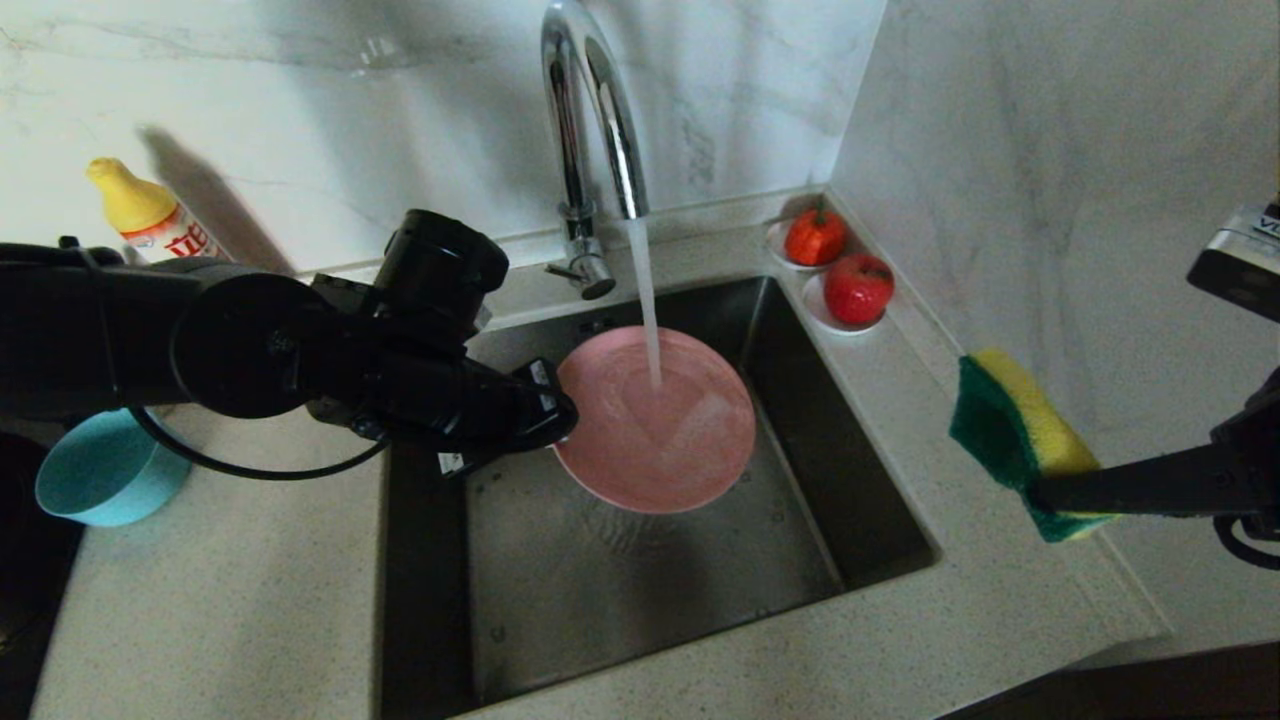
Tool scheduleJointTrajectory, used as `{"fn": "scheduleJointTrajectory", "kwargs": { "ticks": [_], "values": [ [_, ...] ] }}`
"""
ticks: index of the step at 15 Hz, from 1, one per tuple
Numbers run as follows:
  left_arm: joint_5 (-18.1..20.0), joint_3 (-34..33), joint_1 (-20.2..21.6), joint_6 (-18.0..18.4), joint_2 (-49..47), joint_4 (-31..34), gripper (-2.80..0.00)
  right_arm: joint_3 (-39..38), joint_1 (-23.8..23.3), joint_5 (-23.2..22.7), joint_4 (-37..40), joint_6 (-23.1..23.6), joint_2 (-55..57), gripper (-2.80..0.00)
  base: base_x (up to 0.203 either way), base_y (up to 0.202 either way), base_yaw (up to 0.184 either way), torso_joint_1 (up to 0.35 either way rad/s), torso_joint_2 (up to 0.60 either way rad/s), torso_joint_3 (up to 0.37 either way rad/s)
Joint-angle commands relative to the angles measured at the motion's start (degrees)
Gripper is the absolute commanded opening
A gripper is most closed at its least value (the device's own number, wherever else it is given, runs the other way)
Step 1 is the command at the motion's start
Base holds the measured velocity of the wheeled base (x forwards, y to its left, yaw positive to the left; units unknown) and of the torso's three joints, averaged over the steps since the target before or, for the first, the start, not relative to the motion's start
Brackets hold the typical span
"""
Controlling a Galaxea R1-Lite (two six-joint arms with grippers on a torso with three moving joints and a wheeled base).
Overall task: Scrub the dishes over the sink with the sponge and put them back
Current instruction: Wash the plate
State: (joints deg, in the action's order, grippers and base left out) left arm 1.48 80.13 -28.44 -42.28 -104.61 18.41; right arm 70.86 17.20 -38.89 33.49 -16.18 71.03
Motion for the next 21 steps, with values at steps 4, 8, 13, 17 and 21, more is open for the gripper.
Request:
{"fn": "scheduleJointTrajectory", "kwargs": {
  "ticks": [4, 8, 13, 17, 21],
  "values": [
    [-0.12, -2.53, -0.83, 0.02, 0.26, 4.08, -2.8, 0.06, -0.15, -0.22, 0.17, -0.08, -0.02, -2.8, 0.0, 0.0, 0.0, 0.0, 0.0, 0.0],
    [-2.63, -4.81, -0.66, 1.07, 1.85, 4.51, -2.8, -0.11, -0.15, -0.22, 0.26, 0.27, -0.26, -2.8, 0.0, 0.0, 0.0, 0.0, 0.0, 0.0],
    [-15.36, -4.86, -0.13, 8.03, 5.6, 5.37, -2.8, -0.38, -0.15, -0.22, 0.2, 0.27, -0.37, -2.8, 0.0, 0.0, 0.0, 0.0, 0.0, 0.0],
    [-24.15, -4.9, -0.2, 16.9, 11.06, 6.58, -2.8, -2.06, -0.15, -0.22, -0.88, 0.27, -0.38, -2.8, 0.0, 0.0, 0.0, 0.0, 0.0, 0.0],
    [-31.3, -4.8, -0.45, 23.83, 14.76, 6.12, -2.8, -2.57, -0.15, -0.31, -1.58, 0.19, -0.72, -2.8, 0.0, 0.0, 0.0, 0.0, 0.0, 0.0]
  ]
}}
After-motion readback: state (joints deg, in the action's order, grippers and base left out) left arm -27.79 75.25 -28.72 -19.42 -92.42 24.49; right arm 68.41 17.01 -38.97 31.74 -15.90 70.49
